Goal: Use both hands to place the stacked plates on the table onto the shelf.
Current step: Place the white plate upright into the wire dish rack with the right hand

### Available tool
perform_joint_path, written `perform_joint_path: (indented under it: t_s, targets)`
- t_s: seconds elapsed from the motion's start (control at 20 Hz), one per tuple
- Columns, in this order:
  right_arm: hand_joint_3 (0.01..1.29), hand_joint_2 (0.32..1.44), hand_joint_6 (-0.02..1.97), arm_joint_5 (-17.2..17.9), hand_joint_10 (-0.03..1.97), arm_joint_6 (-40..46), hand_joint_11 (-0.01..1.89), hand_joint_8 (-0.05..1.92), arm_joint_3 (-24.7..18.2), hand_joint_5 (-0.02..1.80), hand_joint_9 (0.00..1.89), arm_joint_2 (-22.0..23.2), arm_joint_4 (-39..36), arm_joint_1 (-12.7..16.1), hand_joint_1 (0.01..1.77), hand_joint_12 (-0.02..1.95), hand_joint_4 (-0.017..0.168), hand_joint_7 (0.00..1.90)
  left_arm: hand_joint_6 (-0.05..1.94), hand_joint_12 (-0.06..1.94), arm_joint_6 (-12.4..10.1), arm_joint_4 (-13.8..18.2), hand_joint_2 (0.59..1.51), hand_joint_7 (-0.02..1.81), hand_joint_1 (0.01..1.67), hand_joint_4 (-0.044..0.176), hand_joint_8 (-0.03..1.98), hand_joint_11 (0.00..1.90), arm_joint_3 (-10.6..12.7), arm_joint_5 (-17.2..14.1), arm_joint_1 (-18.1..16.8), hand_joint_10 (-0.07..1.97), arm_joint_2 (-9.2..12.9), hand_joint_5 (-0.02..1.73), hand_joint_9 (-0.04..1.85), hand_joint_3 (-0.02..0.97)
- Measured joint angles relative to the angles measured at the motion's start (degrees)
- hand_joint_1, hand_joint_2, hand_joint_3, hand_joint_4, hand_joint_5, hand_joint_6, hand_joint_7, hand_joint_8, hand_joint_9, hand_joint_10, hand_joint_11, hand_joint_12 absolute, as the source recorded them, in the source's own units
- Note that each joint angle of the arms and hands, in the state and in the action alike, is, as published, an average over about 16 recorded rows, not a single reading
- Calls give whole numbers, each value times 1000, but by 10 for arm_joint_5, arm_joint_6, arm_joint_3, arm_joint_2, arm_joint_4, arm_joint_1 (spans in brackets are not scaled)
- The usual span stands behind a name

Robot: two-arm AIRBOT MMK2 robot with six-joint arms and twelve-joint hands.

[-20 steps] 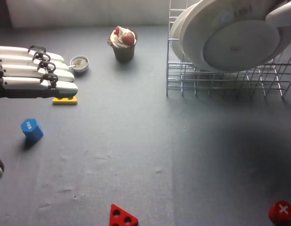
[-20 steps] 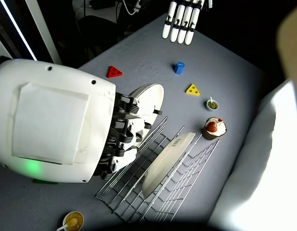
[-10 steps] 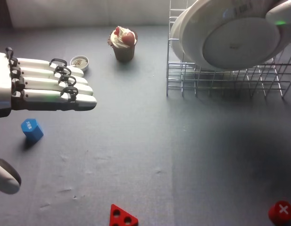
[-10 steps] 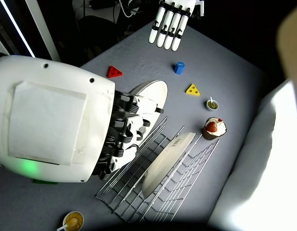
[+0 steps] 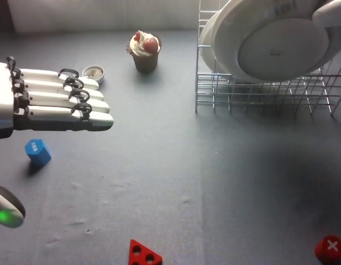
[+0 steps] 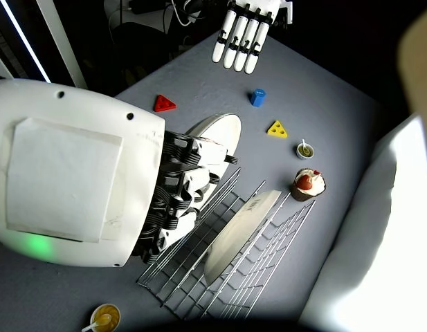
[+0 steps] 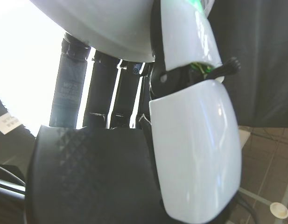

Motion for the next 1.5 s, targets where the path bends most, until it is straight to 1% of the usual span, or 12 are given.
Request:
perform_joint_path:
  t_s: [0.1,0.15,0.5,0.7,0.75,0.9,1.1,1.3,1.5]
  targets:
    - [13,959,807,0,719,0,1010,628,1,861,1159,0,3,1,1479,1139,-8,1110,19,2,0,0,891,116,35,3,-3,104,0,0,0,9,0,69,107,20]
    - [13,961,814,0,723,0,1021,620,1,862,1157,0,4,2,1478,1112,-8,1114,19,2,0,0,891,115,34,3,-3,104,0,0,0,9,0,68,107,20]
    - [13,973,871,-1,742,-2,1048,574,4,863,1132,0,13,8,1475,1088,-8,1135,19,2,0,0,888,110,34,3,-3,105,0,-1,-1,8,0,68,104,19]
    - [13,982,904,-2,775,-4,1068,588,6,866,1116,0,17,10,1468,955,-8,1134,19,2,0,-1,886,101,34,3,-3,109,0,-1,-1,8,0,68,97,19]
    - [13,984,909,-2,767,-4,1064,584,6,867,1117,0,18,11,1467,971,-8,1136,19,2,0,-1,886,98,34,3,-3,109,-1,-2,-1,8,0,68,95,19]
    - [13,986,906,-4,717,-5,1036,566,7,868,1129,0,21,11,1467,1115,-8,1142,19,2,0,-1,885,92,33,3,-3,109,-1,-2,-2,8,0,68,89,19]
    - [13,989,895,-7,699,-6,1046,602,9,866,1139,0,24,10,1464,1024,-8,1137,19,2,0,-1,883,91,33,3,-3,110,-2,-3,-3,8,0,68,87,19]
    - [12,991,876,-9,683,-8,1041,630,10,869,1143,0,26,7,1462,1037,-8,1123,19,2,0,-1,882,91,34,3,-3,107,-2,-4,-4,8,0,69,86,19]
    - [12,990,845,-10,629,-9,1011,604,12,876,1159,-1,28,3,1464,1201,-9,1132,19,2,0,-1,883,101,33,3,-2,107,-2,-5,-4,8,0,69,94,20]
